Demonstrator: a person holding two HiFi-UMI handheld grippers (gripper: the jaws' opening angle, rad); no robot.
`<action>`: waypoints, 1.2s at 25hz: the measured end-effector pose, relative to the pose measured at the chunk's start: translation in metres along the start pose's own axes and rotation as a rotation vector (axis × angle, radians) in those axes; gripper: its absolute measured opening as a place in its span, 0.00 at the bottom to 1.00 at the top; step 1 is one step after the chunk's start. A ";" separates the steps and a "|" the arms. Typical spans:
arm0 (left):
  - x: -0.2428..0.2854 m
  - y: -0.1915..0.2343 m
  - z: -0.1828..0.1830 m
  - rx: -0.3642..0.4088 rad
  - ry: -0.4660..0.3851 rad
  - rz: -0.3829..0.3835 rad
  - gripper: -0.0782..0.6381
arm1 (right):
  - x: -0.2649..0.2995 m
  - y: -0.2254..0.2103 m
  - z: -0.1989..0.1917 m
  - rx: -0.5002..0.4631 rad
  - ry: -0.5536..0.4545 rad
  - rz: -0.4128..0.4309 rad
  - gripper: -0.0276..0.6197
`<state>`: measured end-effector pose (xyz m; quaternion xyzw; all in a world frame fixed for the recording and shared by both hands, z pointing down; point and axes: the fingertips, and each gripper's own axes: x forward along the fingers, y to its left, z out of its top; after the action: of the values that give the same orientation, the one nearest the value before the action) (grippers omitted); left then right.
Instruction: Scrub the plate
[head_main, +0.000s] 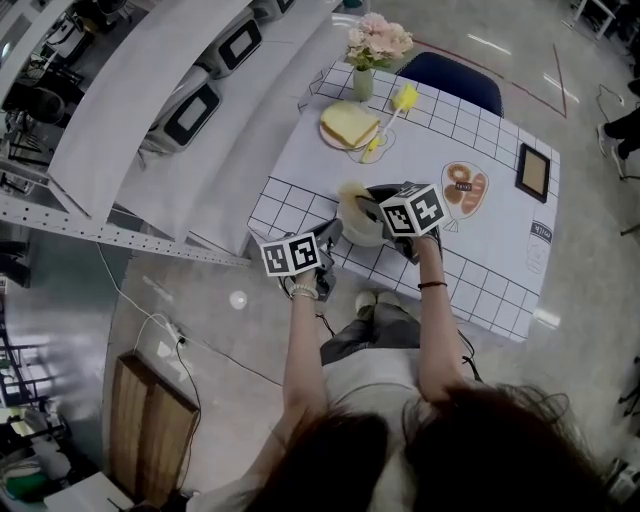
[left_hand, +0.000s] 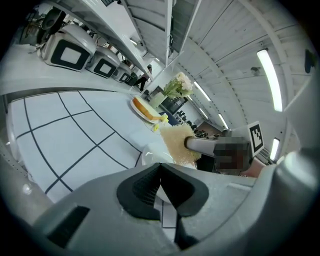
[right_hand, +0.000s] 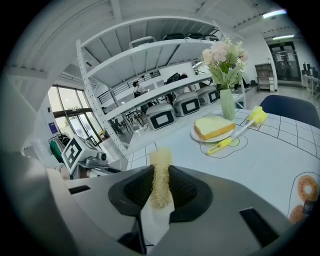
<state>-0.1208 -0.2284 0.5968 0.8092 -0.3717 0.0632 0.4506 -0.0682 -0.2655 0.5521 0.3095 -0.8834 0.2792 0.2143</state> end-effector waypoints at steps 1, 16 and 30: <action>0.000 0.001 0.000 -0.009 -0.006 0.004 0.12 | 0.002 -0.001 -0.001 0.003 0.005 0.003 0.17; -0.005 0.007 0.002 -0.160 -0.095 0.009 0.12 | 0.023 -0.010 -0.020 0.035 0.120 0.048 0.17; -0.008 0.010 -0.004 -0.197 -0.101 0.018 0.12 | 0.030 -0.011 -0.025 0.025 0.143 0.049 0.17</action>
<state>-0.1323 -0.2239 0.6027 0.7598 -0.4056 -0.0106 0.5080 -0.0768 -0.2698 0.5913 0.2696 -0.8695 0.3168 0.2663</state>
